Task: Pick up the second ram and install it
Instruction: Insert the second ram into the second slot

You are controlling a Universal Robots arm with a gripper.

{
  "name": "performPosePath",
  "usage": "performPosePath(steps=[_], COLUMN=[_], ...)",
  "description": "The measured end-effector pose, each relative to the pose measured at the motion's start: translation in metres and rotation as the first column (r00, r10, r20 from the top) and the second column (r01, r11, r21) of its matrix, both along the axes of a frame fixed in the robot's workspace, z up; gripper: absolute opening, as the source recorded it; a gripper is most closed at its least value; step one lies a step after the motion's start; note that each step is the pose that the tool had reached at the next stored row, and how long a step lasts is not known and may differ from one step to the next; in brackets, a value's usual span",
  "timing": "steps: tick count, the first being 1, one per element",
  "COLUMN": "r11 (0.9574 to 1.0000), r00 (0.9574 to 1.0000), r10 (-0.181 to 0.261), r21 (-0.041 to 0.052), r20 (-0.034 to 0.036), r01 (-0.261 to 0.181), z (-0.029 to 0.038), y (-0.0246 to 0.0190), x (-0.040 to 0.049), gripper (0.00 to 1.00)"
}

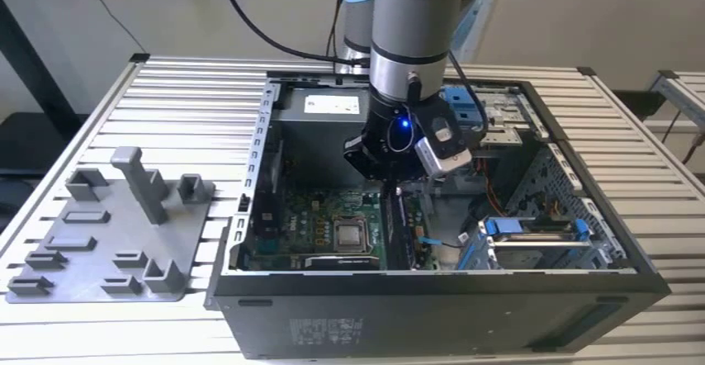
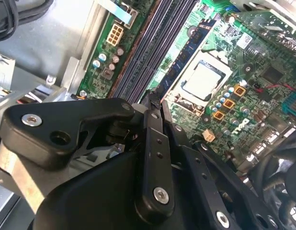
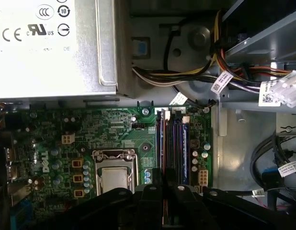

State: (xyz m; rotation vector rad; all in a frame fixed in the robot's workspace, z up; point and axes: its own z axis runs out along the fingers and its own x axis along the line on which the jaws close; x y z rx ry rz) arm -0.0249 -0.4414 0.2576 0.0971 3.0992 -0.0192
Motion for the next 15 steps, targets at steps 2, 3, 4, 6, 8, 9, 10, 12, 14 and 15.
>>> performPosePath(steps=[2, 3, 4, 6, 8, 9, 10, 12, 14, 15], r11=[1.0000, 1.0000, 1.0000, 1.0000, 1.0000, 1.0000, 1.0000, 1.0000, 1.0000, 1.0000], r00=[1.0000, 1.0000, 1.0000, 1.0000, 1.0000, 1.0000, 1.0000, 1.0000, 1.0000, 1.0000], r10=[0.000, 0.000, 0.000, 0.000, 0.000, 0.000, 0.000, 0.000, 0.000, 0.000], r21=[0.0001, 0.0001, 0.0003, 0.0003, 0.0003, 0.0001, 0.0000, -0.0001, 0.0000, 0.0000], r20=[0.0000, 0.0000, 0.0000, 0.0000, 0.0000, 0.0000, -0.0001, -0.0001, -0.0001, 0.0000], r01=[0.000, 0.000, 0.000, 0.000, 0.000, 0.000, 0.000, 0.000, 0.000, 0.000], z=[0.0000, -0.0001, -0.0004, -0.0017, -0.0034, -0.0043, -0.0045, -0.0045, -0.0059, -0.0059], y=[0.0000, 0.0000, 0.0000, 0.0001, 0.0000, 0.0000, 0.0000, 0.0000, 0.0000, 0.0000], x=[0.0000, 0.0000, 0.0000, 0.0000, 0.0000, 0.0000, 0.0000, 0.0000, 0.0007, 0.0007], gripper=[0.14, 0.14, 0.14, 0.14, 0.14, 0.14, 0.14, 0.14, 0.14, 0.14])
